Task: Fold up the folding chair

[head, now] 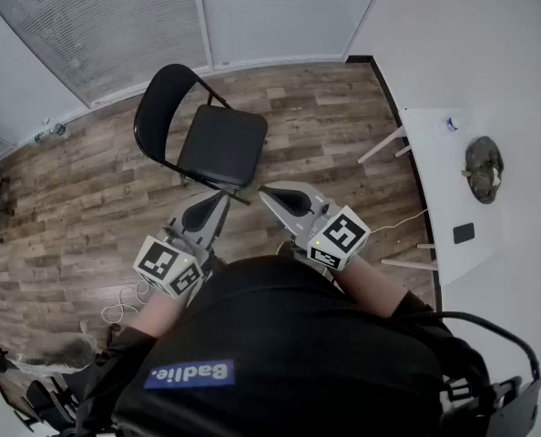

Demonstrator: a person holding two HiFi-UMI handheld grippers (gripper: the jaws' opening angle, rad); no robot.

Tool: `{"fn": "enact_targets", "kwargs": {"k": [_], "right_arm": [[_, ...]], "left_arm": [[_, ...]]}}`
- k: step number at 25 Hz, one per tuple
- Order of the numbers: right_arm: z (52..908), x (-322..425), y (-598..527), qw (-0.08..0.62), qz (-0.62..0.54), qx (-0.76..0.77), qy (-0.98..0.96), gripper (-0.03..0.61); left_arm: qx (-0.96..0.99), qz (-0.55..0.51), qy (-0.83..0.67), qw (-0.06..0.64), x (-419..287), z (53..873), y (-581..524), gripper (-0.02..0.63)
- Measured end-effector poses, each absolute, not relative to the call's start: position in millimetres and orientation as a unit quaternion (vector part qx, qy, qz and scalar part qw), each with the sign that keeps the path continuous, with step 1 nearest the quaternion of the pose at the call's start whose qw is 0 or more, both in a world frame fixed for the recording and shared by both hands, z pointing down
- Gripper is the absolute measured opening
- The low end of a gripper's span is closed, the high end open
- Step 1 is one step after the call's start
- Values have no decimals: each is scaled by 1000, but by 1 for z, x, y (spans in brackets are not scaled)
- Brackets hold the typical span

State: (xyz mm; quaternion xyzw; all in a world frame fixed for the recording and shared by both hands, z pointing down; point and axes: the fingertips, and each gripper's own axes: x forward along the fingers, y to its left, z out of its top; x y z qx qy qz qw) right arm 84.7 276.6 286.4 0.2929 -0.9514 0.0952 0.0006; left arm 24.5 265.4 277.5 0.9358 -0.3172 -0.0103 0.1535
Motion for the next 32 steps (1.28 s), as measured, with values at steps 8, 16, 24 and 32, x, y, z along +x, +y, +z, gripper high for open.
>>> {"fn": "enact_targets", "kwargs": {"k": [8,16,24,32], "right_arm": [[287,82,278,2,97,293,-951,2],[291,74,272,-4,107,296,-949,2],[297,66,262,0,115,307,-945,2],[299,51,249,2,123,320,-939,2]], "left_arm": [[935,-10,-322,151,20,277,268,5],[933,-17,-325,152,10,281,267,5],[932,-13,-328,154,-2,287,261,5],[934,-13,-325,145,-21,281,247,5]]}}
